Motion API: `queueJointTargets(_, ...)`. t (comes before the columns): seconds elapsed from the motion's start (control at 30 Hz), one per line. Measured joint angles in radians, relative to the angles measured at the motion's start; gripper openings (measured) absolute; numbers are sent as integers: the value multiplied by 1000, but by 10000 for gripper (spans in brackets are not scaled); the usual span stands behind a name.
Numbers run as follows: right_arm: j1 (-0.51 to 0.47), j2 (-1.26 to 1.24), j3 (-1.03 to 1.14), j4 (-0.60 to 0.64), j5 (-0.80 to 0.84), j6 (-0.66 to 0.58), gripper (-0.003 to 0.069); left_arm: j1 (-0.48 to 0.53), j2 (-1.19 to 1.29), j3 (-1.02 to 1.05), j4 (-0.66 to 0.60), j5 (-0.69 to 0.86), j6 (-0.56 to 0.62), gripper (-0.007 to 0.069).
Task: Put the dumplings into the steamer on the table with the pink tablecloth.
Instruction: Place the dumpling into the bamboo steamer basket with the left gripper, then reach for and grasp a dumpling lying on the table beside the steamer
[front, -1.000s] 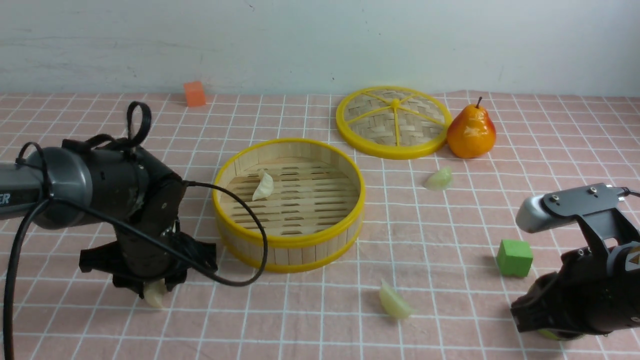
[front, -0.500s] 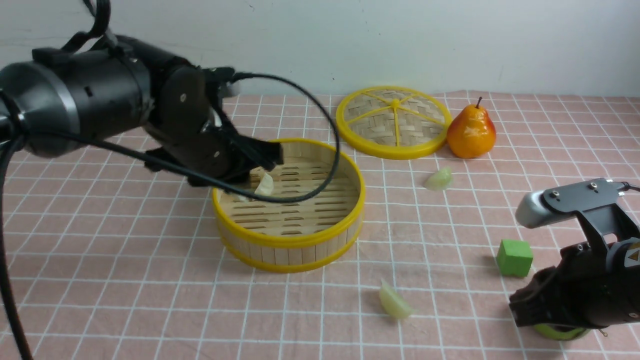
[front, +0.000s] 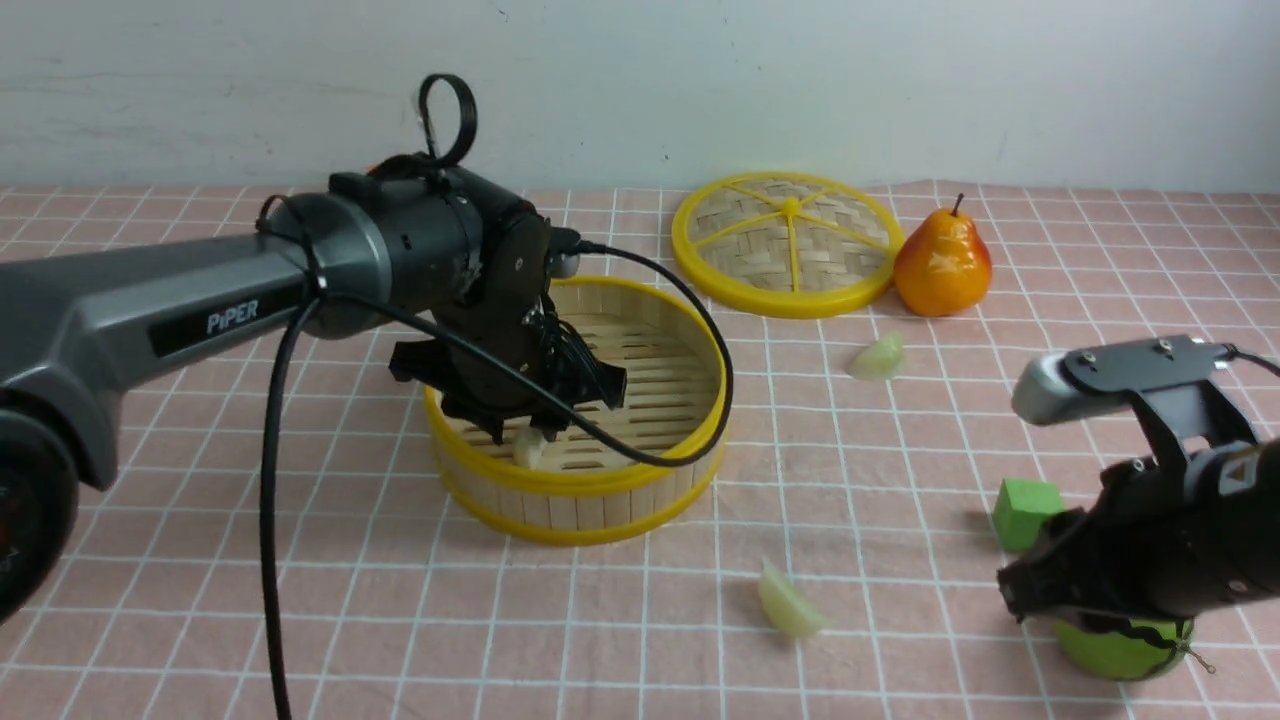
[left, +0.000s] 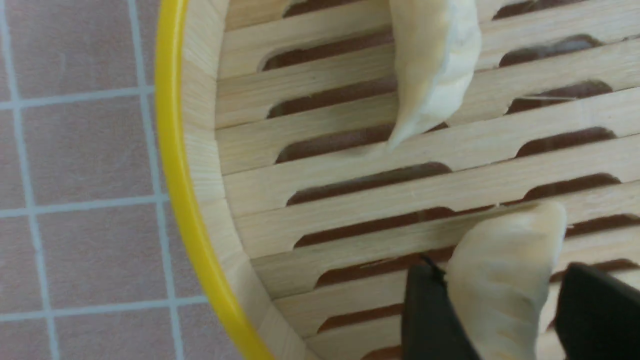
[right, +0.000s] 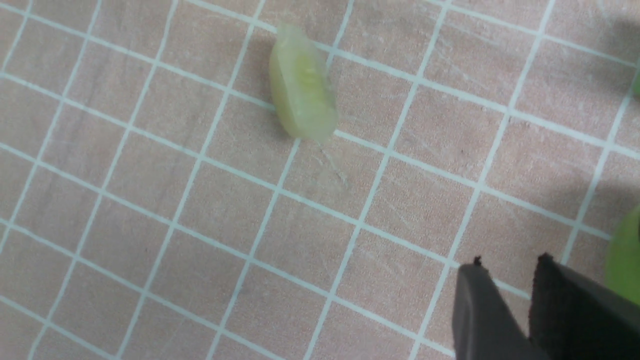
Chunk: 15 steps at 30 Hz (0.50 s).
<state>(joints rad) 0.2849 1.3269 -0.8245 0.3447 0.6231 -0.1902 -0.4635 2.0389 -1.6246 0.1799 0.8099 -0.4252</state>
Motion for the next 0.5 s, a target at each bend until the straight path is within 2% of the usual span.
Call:
queueJointTargets(0.03, 0, 40, -51, -3, 4, 0, 267, 0, -28, -7, 0, 29, 14, 419)
queueJointTargets(0.1, -3, 114, -130, -5, 5, 4, 333, 0, -79, -10, 0, 57, 32, 442)
queueJointTargets(0.13, -5, 123, -140, -5, 5, 4, 340, 0, -95, -10, 0, 63, 36, 442)
queueJointTargets(0.17, -21, 211, -219, -3, 6, 25, 393, 0, -169, -10, 0, 91, 48, 434)
queueJointTargets(0.2, -38, 262, -271, -3, 7, 40, 415, 0, -223, -10, 0, 108, 52, 419)
queueJointTargets(0.23, -46, 273, -292, -3, 8, 45, 419, 0, -245, -10, 0, 111, 54, 414)
queueJointTargets(0.37, -126, 466, -482, 5, 1, 126, 453, 0, -455, 0, 6, 161, 58, 296)
queueJointTargets(0.43, -167, 601, -635, 17, -31, 176, 455, 0, -619, 72, 11, 178, 58, 189)
queueJointTargets(0.47, -168, 610, -635, 17, -31, 180, 455, 0, -619, 72, 12, 179, 58, 181)
queueJointTargets(0.5, -173, 673, -711, 20, -56, 205, 455, 0, -697, 143, 21, 183, 58, 133)
